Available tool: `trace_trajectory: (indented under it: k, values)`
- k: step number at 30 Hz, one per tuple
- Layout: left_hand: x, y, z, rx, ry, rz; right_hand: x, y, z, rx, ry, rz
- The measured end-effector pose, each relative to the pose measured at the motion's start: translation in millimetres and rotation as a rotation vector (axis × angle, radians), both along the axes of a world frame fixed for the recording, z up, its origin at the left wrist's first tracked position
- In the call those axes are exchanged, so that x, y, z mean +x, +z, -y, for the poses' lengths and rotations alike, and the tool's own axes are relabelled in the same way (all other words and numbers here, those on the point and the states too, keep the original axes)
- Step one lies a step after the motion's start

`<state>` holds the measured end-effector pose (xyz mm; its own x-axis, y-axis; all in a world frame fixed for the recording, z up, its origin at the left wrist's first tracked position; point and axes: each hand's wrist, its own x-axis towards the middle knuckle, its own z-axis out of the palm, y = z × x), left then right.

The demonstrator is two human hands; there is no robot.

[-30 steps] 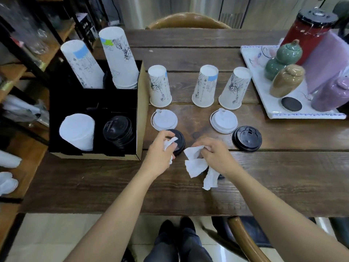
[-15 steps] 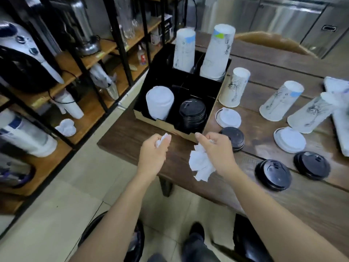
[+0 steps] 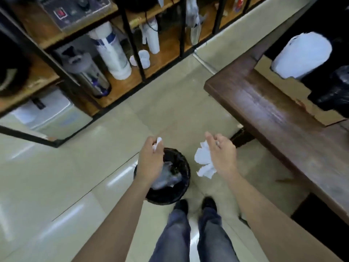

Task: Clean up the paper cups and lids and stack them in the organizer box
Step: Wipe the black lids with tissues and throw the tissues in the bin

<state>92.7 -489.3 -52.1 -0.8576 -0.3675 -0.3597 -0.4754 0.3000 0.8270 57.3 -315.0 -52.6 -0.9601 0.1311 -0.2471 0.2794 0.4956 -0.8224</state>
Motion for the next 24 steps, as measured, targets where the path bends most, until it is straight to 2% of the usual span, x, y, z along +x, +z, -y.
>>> trace_trajectory:
  k: [3, 6, 9, 15, 19, 21, 24]
  values:
    - [18, -35, 30, -0.101, -0.063, 0.123, 3, -42, 30, 0.012, 0.098, 0.036]
    - [32, -95, 47, -0.135, -0.092, 0.246, 3, -111, 55, -0.014, 0.136, 0.142]
    - [44, -173, 52, -0.172, -0.131, 0.382, 4, -198, 76, -0.029, 0.189, 0.23]
    - [55, -353, 54, -0.28, -0.247, 0.494, 14, -378, 98, 0.01, 0.213, 0.408]
    - [64, -450, 50, -0.462, -0.386, 0.644, 23, -477, 106, 0.099, 0.234, 0.499]
    - [72, -486, 47, -0.499, -0.529, 0.754, 29, -516, 111, 0.165, 0.348, 0.595]
    - [80, -513, 50, -0.419, -0.667, 0.887, 41, -546, 113, 0.28, 0.64, 0.752]
